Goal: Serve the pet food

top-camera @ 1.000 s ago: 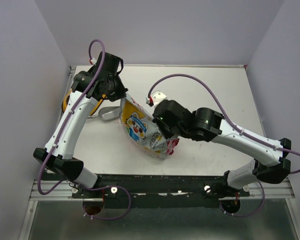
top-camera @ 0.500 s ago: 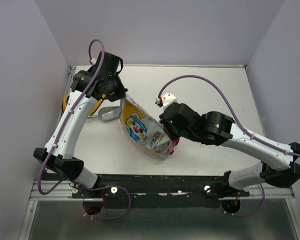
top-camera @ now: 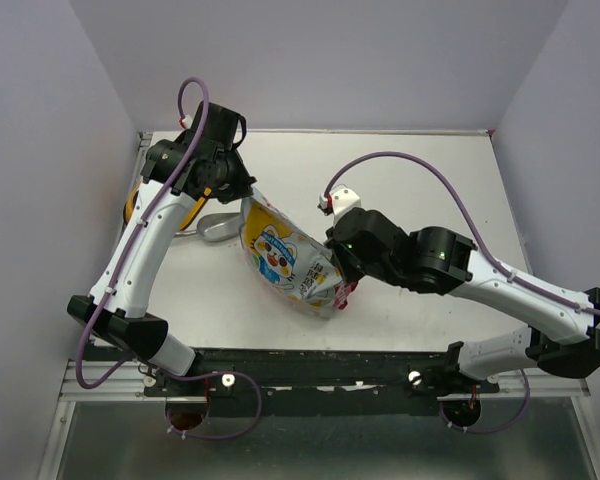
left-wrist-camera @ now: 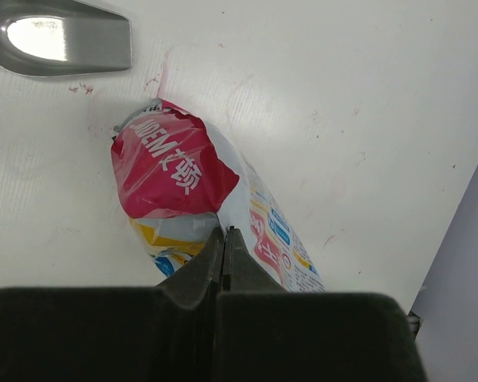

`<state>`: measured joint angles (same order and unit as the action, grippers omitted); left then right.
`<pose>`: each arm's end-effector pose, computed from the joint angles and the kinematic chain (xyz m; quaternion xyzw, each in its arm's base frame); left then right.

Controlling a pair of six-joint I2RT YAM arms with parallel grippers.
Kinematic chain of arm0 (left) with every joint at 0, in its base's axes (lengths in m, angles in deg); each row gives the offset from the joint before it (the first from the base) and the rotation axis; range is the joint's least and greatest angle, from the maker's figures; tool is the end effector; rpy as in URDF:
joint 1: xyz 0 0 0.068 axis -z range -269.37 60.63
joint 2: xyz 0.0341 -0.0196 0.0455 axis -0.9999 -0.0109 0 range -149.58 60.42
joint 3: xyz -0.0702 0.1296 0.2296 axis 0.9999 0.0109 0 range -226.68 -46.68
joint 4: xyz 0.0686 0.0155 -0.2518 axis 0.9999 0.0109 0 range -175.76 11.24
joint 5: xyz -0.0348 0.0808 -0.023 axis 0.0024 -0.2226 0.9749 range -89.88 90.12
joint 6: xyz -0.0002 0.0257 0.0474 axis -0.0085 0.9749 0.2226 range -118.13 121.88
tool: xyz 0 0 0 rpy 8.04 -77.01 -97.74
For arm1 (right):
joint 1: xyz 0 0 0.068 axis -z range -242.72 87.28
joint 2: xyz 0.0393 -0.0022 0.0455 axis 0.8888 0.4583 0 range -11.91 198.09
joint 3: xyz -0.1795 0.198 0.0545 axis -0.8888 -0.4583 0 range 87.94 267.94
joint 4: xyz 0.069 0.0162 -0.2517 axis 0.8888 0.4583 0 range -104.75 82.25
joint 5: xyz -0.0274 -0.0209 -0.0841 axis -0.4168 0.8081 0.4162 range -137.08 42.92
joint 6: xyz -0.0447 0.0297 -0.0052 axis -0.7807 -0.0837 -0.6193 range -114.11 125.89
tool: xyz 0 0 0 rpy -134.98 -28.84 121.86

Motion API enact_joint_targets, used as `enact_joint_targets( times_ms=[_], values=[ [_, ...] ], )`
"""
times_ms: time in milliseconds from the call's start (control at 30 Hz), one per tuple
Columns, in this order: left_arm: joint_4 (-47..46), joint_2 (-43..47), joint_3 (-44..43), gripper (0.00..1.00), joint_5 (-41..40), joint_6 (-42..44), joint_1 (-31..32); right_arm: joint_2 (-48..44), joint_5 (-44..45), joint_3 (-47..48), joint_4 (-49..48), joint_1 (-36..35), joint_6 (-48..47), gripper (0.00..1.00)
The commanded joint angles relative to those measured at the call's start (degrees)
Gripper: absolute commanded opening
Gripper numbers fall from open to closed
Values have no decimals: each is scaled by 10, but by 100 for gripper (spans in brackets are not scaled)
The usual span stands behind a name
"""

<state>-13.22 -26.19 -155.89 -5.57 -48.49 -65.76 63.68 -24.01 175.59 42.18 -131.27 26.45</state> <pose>0.2560 -0.1081 0.4428 -0.2336 0.9090 -0.1686 0.3013 0.1071 0.2341 0.4038 -0.2979 0.8578 0.1322 0.3975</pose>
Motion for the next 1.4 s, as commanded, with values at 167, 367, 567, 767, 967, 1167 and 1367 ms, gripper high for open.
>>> enact_joint_targets(
  times_ms=[167, 367, 567, 767, 967, 1167, 1367],
  values=[
    [-65, 0, -50, 0, -69, 25, -38, -40, -4, -35, 151, -3, 32, 28],
    [-64, 4, -44, 0, -62, 23, -37, -37, -7, -29, 144, -3, 16, 18],
    [-64, 6, -42, 0, -47, 20, -37, 0, 10, 26, 127, -4, -16, 43],
    [-67, 12, -29, 0, -36, 12, -37, 57, -13, 128, 59, -4, -89, 71],
    [-61, 11, -28, 0, -28, -7, -37, 155, 58, 190, -51, -4, -149, 84],
    [-57, 13, -25, 0, -27, -10, -37, 213, 108, 209, -118, -5, -237, 76],
    [-60, 14, -23, 0, -30, -10, -37, 244, 170, 223, -103, -12, -287, 61]
  ],
)
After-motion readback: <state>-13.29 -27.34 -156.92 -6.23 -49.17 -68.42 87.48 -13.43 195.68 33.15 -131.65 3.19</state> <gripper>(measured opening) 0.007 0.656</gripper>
